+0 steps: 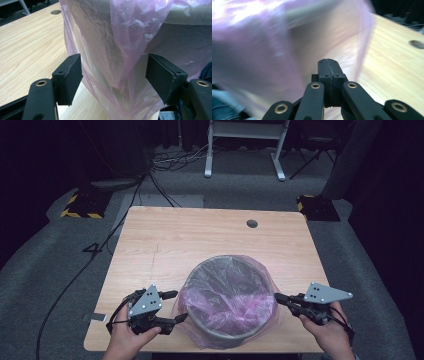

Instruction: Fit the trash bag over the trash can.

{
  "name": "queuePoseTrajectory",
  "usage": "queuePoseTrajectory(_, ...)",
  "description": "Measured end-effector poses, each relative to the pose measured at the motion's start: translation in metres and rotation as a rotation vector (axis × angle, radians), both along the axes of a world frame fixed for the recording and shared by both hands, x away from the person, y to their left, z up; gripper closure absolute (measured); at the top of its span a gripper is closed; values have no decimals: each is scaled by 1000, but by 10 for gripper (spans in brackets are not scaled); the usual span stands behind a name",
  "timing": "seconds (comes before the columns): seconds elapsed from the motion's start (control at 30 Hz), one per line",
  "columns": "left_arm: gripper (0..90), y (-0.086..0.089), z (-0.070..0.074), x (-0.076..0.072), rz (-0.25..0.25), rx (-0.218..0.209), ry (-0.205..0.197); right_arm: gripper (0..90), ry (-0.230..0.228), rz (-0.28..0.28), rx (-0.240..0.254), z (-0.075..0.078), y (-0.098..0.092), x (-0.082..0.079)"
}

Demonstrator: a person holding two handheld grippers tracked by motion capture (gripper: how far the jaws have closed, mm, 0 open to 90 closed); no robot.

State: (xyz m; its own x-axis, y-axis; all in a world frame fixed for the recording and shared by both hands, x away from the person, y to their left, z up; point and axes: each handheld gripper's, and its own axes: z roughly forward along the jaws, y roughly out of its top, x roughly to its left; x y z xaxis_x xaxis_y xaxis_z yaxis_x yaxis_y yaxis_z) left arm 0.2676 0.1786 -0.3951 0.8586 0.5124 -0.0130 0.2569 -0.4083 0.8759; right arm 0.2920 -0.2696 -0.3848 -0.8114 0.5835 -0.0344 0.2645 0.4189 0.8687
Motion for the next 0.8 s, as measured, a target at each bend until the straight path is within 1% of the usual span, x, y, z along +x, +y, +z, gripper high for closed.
queuePoseTrajectory(0.07,301,0,0,1,3,0,-3,893,16,2,12,-2,-2,3)
queuePoseTrajectory(0.1,307,1,1,1,4,-1,-5,828,27,8,21,-3,-3,2)
queuePoseTrajectory(0.13,318,1,1,1,5,-7,-7,730,39,20,25,-3,-5,1)
queuePoseTrajectory(0.2,323,2,1,2,6,-16,-3,511,61,37,0,-5,-6,-3)
queuePoseTrajectory(0.23,323,2,2,2,6,-16,-4,430,68,42,-25,-5,-7,-6)
queuePoseTrajectory(0.27,323,2,2,3,6,-12,-6,385,75,47,-51,-5,-7,-10)
queuePoseTrajectory(0.3,321,1,2,2,4,-11,-8,363,75,49,-63,-5,-8,-13)
queuePoseTrajectory(0.37,319,1,3,1,1,-13,-6,316,69,51,-60,-2,-10,-20)
queuePoseTrajectory(0.47,317,1,5,-1,4,-11,-8,305,65,64,-33,4,-13,-29)
queuePoseTrajectory(0.57,317,2,6,0,4,-10,-11,298,58,76,-17,9,-14,-37)
queuePoseTrajectory(0.63,318,2,6,0,6,-13,-7,300,59,93,-7,10,-13,-43)
queuePoseTrajectory(0.67,318,2,6,1,4,-9,-10,302,66,108,-4,9,-12,-45)
queuePoseTrajectory(0.7,317,1,6,1,6,-13,-6,307,72,124,-4,7,-9,-47)
queuePoseTrajectory(0.73,318,1,6,2,3,-9,-8,331,72,138,-17,5,-5,-47)
queuePoseTrajectory(0.77,317,0,6,3,2,-11,-7,416,73,152,-32,2,-1,-46)
queuePoseTrajectory(0.8,317,-1,7,3,0,-10,-9,564,88,167,-47,-2,3,-45)
